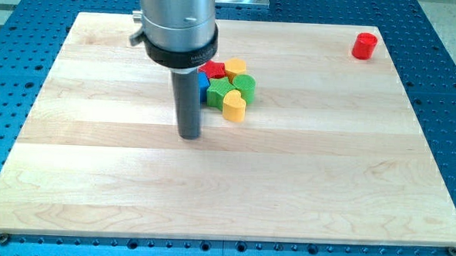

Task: Move the arm right to the red circle

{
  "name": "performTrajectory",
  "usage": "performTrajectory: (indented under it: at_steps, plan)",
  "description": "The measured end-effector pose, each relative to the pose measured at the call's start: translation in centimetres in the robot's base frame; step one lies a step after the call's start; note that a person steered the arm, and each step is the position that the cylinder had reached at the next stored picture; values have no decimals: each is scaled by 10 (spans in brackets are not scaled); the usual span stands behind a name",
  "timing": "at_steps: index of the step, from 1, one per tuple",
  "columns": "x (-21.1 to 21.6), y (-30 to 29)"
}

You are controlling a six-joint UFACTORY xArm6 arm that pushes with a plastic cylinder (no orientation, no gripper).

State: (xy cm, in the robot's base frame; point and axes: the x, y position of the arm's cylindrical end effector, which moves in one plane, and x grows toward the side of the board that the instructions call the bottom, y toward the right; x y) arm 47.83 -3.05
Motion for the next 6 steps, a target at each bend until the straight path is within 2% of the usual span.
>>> performTrajectory:
  at_steps: [1,2,3,5,6]
  plan:
    - [-10,73]
    - [-17,84]
    - [-34,151]
    - [-162,304]
    - [-214,322]
